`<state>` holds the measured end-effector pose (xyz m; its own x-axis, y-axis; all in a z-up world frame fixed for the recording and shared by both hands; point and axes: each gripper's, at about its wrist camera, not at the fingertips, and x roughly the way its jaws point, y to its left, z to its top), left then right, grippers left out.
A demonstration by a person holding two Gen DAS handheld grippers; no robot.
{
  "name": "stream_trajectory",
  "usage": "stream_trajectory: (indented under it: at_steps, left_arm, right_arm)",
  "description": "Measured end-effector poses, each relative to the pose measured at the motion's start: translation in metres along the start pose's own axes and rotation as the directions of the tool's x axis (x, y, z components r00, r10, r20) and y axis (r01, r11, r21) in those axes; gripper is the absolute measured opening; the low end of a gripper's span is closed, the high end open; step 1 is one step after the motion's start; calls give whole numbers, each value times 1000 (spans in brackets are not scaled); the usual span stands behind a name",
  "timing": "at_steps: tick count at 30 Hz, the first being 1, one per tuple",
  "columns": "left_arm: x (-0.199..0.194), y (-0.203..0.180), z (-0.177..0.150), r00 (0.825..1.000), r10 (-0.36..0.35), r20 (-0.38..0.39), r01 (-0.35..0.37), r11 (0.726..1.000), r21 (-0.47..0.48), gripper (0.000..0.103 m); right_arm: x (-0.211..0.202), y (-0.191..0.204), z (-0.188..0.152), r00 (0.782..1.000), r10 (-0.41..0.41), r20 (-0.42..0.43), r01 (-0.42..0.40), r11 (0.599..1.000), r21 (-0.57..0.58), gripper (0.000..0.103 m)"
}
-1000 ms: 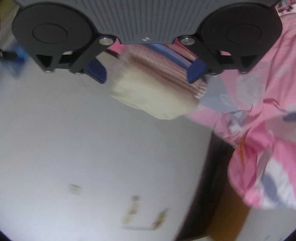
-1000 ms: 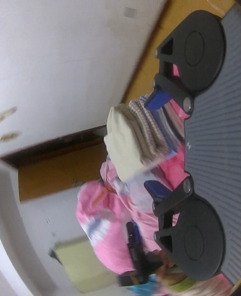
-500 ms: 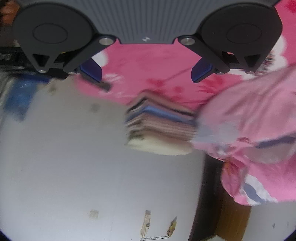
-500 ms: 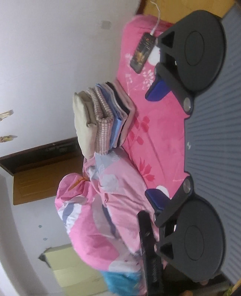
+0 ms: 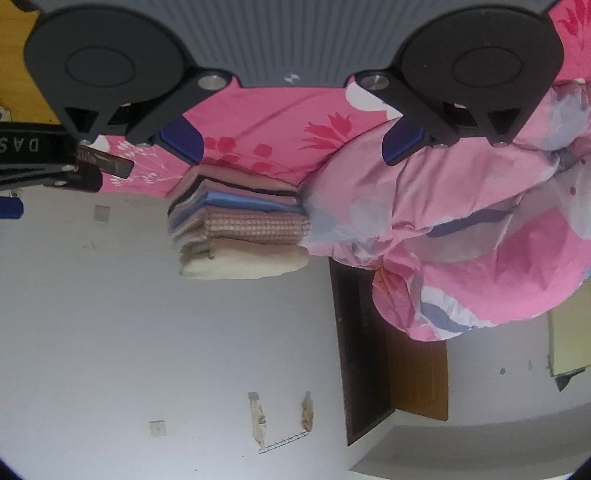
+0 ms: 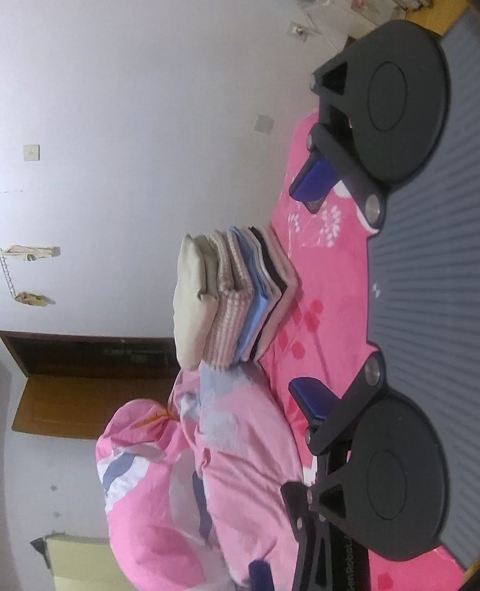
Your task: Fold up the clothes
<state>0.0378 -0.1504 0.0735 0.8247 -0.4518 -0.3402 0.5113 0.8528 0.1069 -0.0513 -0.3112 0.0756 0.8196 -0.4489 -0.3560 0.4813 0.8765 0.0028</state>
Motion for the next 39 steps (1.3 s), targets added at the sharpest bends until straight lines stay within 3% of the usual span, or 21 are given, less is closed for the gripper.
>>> stream_trajectory:
  at_steps: [6, 16, 25, 39]
  left_arm:
    - [16, 2, 1, 996, 76, -34, -77, 997, -2, 103]
    - [22, 21, 3, 992, 113, -60, -117, 990, -76, 103]
    - [19, 8, 4, 994, 102, -44, -103, 994, -28, 103]
    - [18, 10, 6, 995, 90, -38, -92, 994, -53, 103]
  right_arm:
    - [11, 1, 0, 999, -5, -38, 6, 999, 33, 102]
    - [25, 3, 1, 996, -17, -88, 23, 997, 70, 102]
    - [27, 9, 0, 996, -55, -74, 58, 998, 29, 102]
    - [30, 17, 0, 995, -68, -68, 67, 998, -17, 102]
